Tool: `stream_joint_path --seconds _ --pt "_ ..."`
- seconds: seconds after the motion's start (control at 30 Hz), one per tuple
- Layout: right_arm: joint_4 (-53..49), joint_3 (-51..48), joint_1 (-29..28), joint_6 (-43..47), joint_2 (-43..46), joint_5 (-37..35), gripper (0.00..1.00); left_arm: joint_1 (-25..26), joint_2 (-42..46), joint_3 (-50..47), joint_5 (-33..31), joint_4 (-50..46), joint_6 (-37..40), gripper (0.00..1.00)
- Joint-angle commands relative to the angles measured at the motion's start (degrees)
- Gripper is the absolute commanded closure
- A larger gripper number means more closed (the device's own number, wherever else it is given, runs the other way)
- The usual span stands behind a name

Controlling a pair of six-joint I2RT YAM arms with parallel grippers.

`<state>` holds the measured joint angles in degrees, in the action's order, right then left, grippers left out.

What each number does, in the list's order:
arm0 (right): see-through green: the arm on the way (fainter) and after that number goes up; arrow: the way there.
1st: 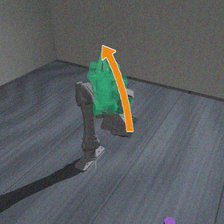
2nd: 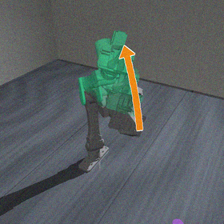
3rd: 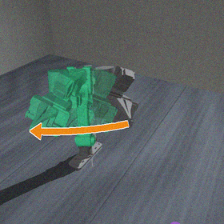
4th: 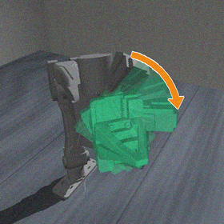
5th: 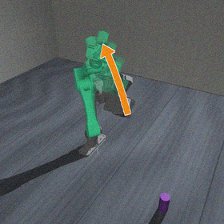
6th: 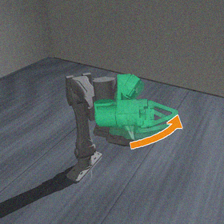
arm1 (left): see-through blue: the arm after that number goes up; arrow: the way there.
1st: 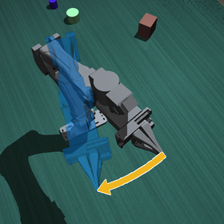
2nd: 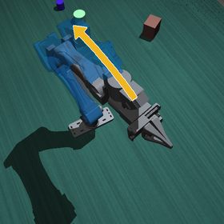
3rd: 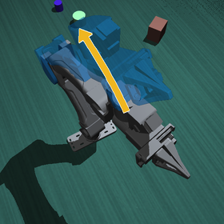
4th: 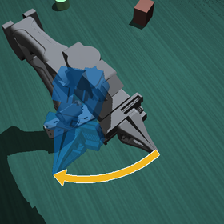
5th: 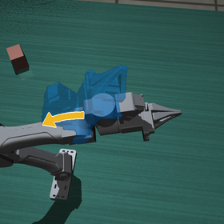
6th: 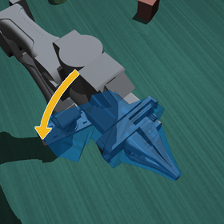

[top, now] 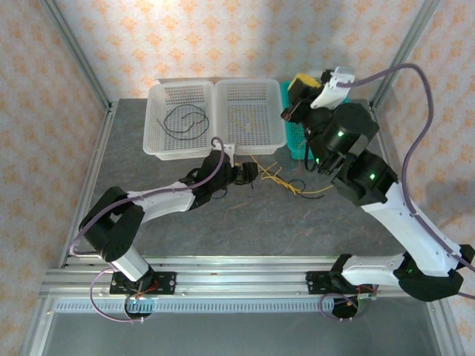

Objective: Untangle the cables

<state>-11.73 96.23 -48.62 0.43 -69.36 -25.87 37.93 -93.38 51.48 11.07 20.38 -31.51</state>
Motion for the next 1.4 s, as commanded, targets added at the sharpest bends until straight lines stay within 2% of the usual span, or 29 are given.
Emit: stream_joint_path --seconds 0.0,0.2,0.43,0.73,0.9,0.93,1.0,1.1,1.17,1.37 --pt "-3.6 5.2 2.5 6.4 -3.7 -6.4 1.0 1.0 -1.7 3.5 -2.6 2.1 0.5 0.22" --pt "-3.7 13.0 13.6 5.8 -9.3 -0.7 1.0 2.1 -4.4 8.1 -3.9 0.3 0.7 0.22" --pt "-5.0 22.9 24.0 3.1 -19.1 7.0 1.0 3.6 -6.7 13.9 -5.2 -3.1 2.3 0.22" --pt "-6.7 29.3 32.7 -1.4 -32.0 9.6 1.0 4.6 -6.3 12.7 -6.8 -5.0 2.8 0.22" --pt "-12.0 33.6 37.9 -4.2 -41.6 15.2 1.0 5.5 -5.5 10.2 -6.3 -5.5 5.3 0.22" --pt "-13.4 34.4 38.4 -4.9 -43.0 16.5 0.95 5.7 -5.6 9.9 -6.3 -5.8 6.0 0.22" --pt "-16.5 35.4 39.2 -6.5 -44.9 19.2 0.69 5.9 -6.2 9.8 -5.6 -7.0 8.1 0.23" --pt "-17.2 31.4 39.1 -7.7 -42.7 21.0 0.4 6.2 -7.5 10.0 -2.6 -9.2 13.3 0.23" --pt "-15.1 25.2 39.2 -7.9 -38.7 21.9 0.32 6.2 -8.6 11.0 -0.9 -11.6 17.9 0.24" --pt "-7.7 2.3 39.2 -8.9 -21.8 24.5 0.21 6.3 -12.9 16.4 -0.2 -20.1 29.4 0.22"
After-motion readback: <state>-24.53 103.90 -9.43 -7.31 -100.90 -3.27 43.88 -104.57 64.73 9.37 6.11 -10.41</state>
